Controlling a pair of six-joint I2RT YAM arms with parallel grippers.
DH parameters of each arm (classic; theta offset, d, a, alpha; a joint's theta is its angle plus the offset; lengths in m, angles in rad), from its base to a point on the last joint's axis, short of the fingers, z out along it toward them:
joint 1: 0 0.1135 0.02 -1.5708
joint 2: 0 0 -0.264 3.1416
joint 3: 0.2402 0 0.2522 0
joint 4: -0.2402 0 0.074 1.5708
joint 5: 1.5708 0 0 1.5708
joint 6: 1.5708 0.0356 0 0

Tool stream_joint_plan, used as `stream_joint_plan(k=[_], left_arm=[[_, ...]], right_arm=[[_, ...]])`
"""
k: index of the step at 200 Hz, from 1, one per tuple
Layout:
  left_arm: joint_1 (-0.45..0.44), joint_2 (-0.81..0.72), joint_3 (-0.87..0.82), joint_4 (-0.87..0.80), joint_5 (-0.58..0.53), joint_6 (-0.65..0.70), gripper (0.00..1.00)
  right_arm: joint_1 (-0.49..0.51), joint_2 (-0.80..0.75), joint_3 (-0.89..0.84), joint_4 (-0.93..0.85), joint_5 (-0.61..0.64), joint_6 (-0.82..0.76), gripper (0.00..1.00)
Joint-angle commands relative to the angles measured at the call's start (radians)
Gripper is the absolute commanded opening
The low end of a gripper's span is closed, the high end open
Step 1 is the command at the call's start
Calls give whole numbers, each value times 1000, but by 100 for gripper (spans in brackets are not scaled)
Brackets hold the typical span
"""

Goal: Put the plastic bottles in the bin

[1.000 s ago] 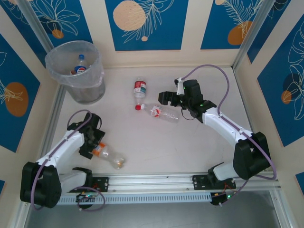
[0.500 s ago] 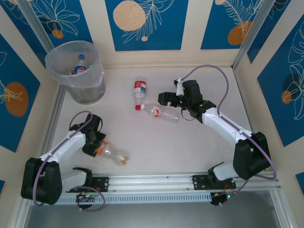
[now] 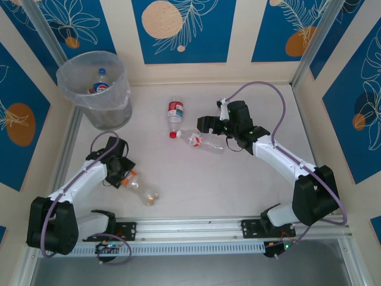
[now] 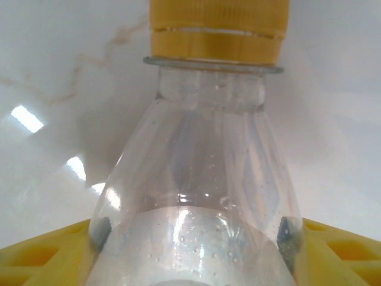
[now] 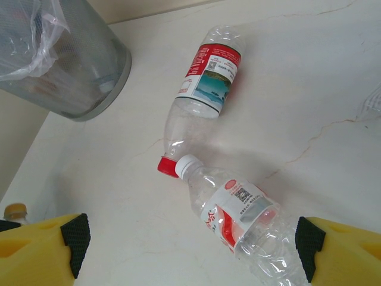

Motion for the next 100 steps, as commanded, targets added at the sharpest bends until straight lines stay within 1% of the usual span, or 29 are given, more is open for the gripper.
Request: stream_joint_plan(k=[1,28,51,61,76,100], left_arm=[[8,-14,52,13,1,166,65],[8,-17,122,-19,-28,260,65],[9,-34,192,-56,-77,334,63],[8,-40,228,-78,-101,361,62],[9,-48,291,-108,-123,403,61],[9,-53,390,-135,-143,452,61]], right_arm=[[8,-22,31,-10,18,-6,92],[9,-30,20,5,3,-13,92],[17,-55,-17,74,-102,-78,91],[29,-66,-26,86,-121,-128,91],[42,-72,-17,66,-130,-190,92],[45,-56,17,5,-134,-229,92]])
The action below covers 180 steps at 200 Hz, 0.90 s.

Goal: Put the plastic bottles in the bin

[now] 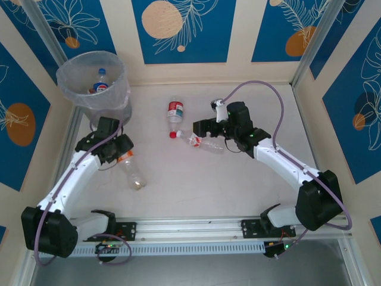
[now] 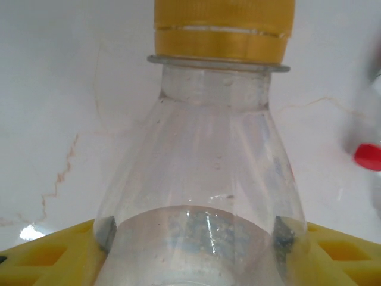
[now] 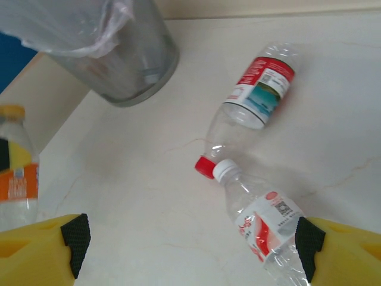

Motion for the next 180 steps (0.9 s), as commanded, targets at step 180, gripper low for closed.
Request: stream_joint_plan(k=[180], left_arm=[[57,303,891,6,-158,410,64]], right_arm=[[9,29,68,-118,23,-66,93]])
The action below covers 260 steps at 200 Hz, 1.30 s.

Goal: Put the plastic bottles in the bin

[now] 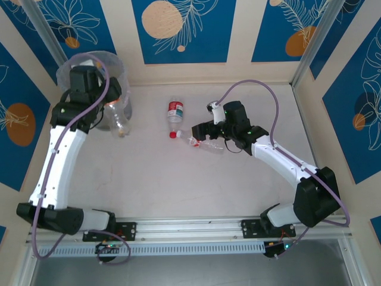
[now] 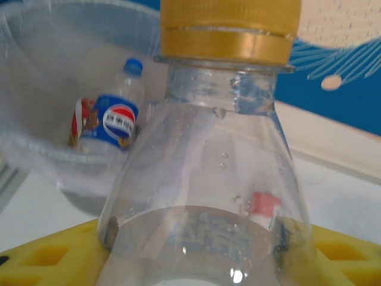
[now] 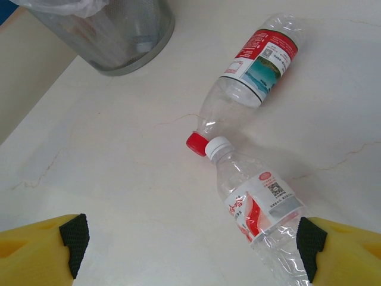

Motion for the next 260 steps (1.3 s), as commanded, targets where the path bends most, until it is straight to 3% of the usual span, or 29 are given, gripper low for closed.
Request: stream_joint_plan(k=[1,50,74,107,152,184,224,260], left_arm=[[37,87,162,5,-37,72,64],[105,282,490,-53,35,94,65],[135,352,595,-43,11,94,64],[172,397,631,74,-57,87,64],[181,463,661,223,-216,176,64],[182,562,676,281,-178,208,64],[183,712,805,195,-141,200,65],[188,767,812,157,-73,144,66]], right_arm=[[1,-8,22,-6,13,12,92],[1,-34,-4,-8,27,21,92],[1,-45,-14,-3,29,31,93],[1,-56,-20,-3,29,45,92],[1,-73,-35,-2,31,62,93],[2,-78,-40,0,33,78,92],[6,-101,-60,0,46,96,92],[6,-112,-73,-11,59,95,92]])
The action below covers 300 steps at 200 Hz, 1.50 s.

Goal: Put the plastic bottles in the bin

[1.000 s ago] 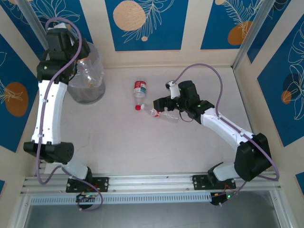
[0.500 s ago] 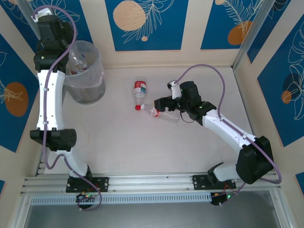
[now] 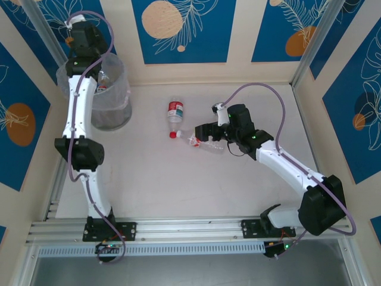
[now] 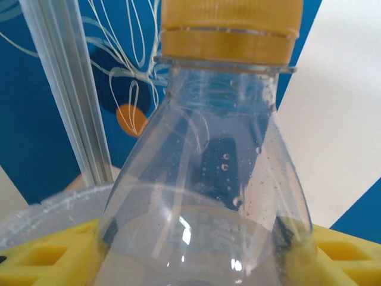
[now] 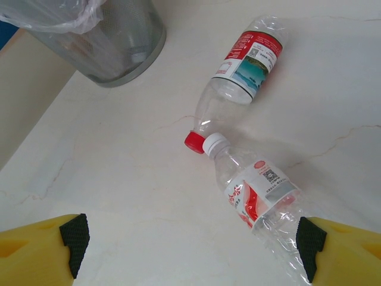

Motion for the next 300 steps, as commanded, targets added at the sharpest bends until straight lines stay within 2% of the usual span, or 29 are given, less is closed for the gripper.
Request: stream_joint_plan(k=[1,51,59,72,93,160,205,231,259,287,300], left_arm=[[18,15,51,-32,61,-39,66],[24,99,52,-153,174,-152,69],[25,113,51,-169,170,-160,74],[28,129,53,-183,168,-172,87],[38,132,63,-198,158,-193,99],[43,57,63,-216,152,-150,99],[43,-11,58,-253,193,-136,99],[43,-54,44,-253,255,-139,99],[42,-130,-65,-205,331,-160,99],[28,-253,-258,-80,438,-180,99],[1,-307,-333,-40,448,-174,99]], right_arm=[[5,-26,-20,-9,20,13,92],[6,-21,-19,-4,21,15,92],[7,-21,-19,-4,22,13,92],[7,-21,-19,-6,25,11,92],[7,-21,-17,-10,27,5,92],[9,-13,-20,-5,46,15,92],[9,4,-2,-14,83,23,93],[6,15,0,-17,101,35,93],[-6,44,3,-26,82,25,93],[-40,90,41,-117,-27,-129,95],[-67,110,52,-162,-59,-178,96]])
